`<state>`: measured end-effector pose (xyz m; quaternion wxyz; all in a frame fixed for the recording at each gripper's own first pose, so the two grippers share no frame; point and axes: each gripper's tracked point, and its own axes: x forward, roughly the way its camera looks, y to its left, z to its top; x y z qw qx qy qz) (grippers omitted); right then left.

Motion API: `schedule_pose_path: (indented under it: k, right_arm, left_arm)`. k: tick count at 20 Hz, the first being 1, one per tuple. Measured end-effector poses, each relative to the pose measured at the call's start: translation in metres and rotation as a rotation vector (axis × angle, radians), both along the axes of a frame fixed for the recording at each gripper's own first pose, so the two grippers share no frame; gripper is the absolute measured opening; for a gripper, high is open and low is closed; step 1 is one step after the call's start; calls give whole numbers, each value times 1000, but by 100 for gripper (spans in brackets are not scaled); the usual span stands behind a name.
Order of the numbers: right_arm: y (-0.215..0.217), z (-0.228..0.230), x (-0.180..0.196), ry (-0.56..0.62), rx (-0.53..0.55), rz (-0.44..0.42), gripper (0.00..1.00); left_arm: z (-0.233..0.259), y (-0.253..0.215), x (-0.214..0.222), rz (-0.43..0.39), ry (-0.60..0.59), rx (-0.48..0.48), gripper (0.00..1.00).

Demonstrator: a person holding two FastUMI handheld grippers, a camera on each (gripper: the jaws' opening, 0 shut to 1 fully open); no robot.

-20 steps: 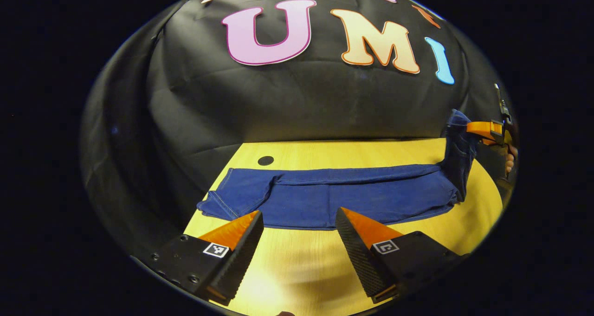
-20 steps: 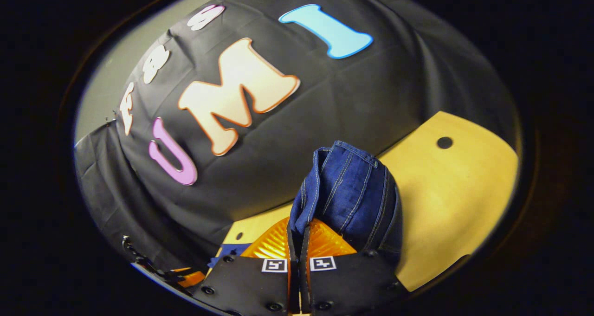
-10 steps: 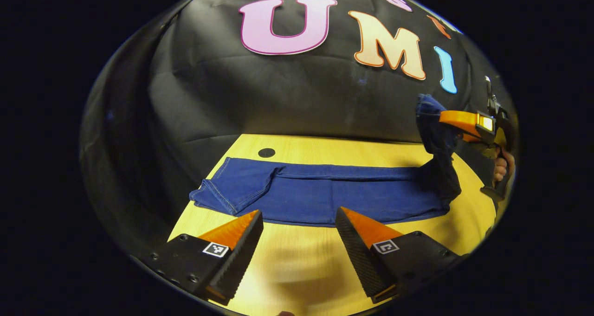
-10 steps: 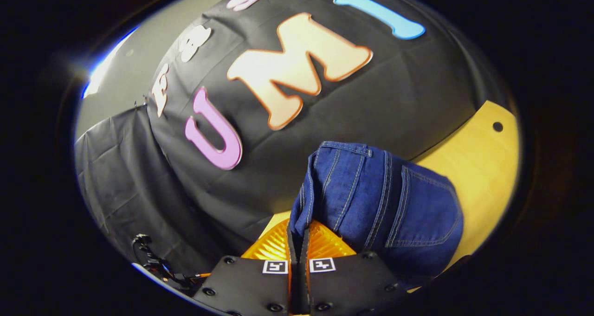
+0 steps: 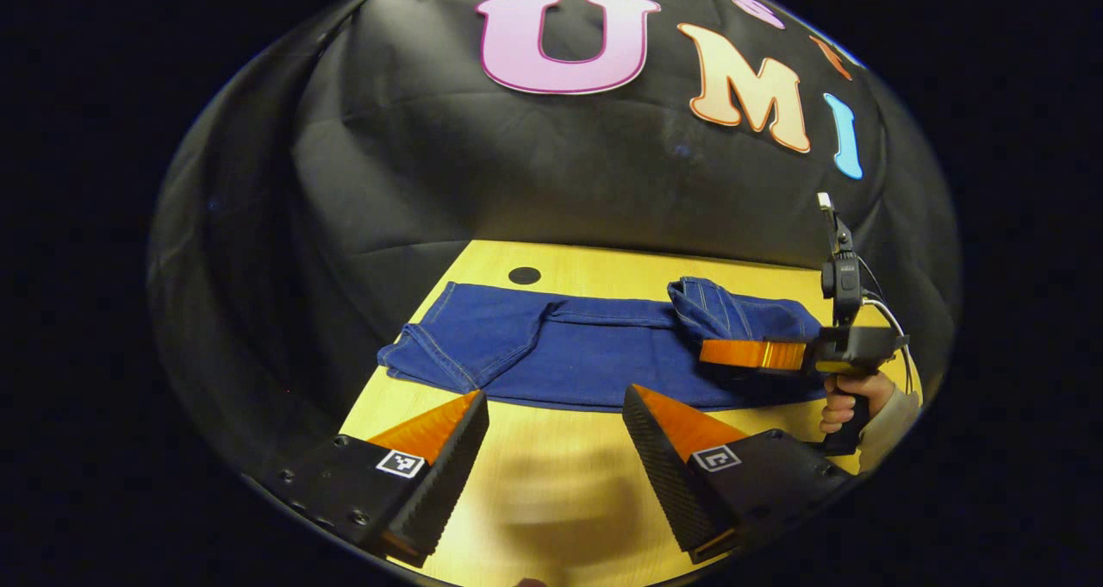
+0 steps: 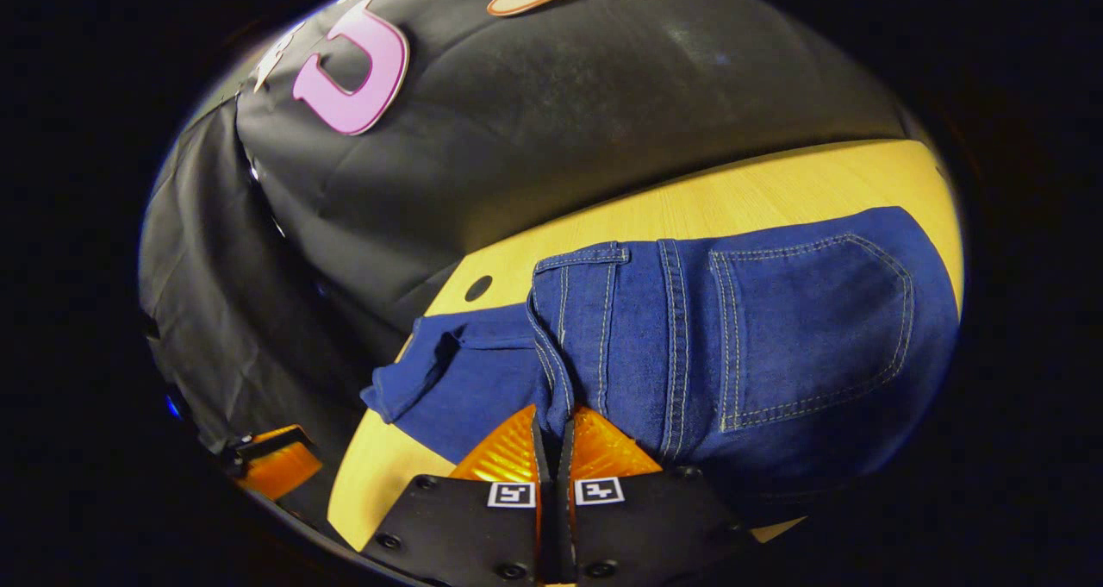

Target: Grasp the waist and the cuffs of the jeans and fold them to make the two legs overlap; first hold the waist and fold one-third of the jeans toward the cuffs, then hold the cuffs and fold the remaining one-third in the same direction to finish folding.

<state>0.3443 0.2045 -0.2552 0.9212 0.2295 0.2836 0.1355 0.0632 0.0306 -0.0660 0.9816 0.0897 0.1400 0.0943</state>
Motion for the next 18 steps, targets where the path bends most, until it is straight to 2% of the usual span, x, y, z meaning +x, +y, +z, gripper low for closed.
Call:
schedule_pose_path:
  k: [8, 11, 12, 15, 18]
  right_arm:
    - [-12, -12, -3, 26, -198, -1, 3]
    - [-11, -16, -2, 45, -249, -8, 3]
    - [-12, -16, -2, 46, -269, -7, 0]
    - [-12, -15, -3, 42, -307, -12, 3]
    - [-13, -13, -3, 32, -313, -20, 5]
  left_arm:
    - [5, 53, -15, 92, -6, -15, 96]
    - [-6, 69, -15, 83, 24, -36, 96]
    - [-13, 78, -14, 85, 45, -36, 98]
    - [-30, 89, 1, 68, 87, -69, 97]
    - [-48, 100, 20, 63, 133, -56, 95]
